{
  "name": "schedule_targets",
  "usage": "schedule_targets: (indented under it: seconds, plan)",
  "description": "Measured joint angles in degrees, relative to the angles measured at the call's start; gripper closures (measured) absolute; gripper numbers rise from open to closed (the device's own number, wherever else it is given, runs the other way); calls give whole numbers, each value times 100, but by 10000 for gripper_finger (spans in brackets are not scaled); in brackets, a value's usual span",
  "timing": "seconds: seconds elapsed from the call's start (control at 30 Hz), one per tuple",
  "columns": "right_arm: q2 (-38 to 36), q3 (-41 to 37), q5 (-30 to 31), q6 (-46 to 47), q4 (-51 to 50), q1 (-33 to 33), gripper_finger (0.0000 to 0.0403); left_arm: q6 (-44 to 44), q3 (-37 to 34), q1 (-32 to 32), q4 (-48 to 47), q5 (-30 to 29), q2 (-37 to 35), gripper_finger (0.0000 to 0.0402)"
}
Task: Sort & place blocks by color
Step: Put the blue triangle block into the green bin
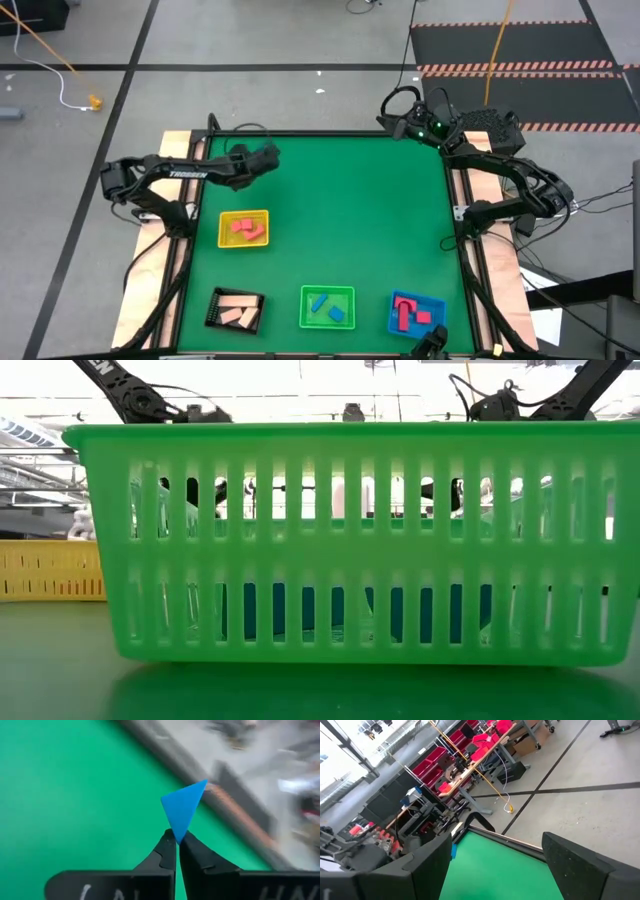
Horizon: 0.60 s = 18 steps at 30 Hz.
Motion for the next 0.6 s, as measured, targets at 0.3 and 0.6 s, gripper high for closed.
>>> schedule_targets:
  seconds: [0.3,0.6]
  plan:
    - [0,0,0,978,0,14,101,2439,9,-183,3449,974,-8,397]
    - [0,0,-175,2501,-104,514,101,2849,9,-535,4169,2249,-8,397]
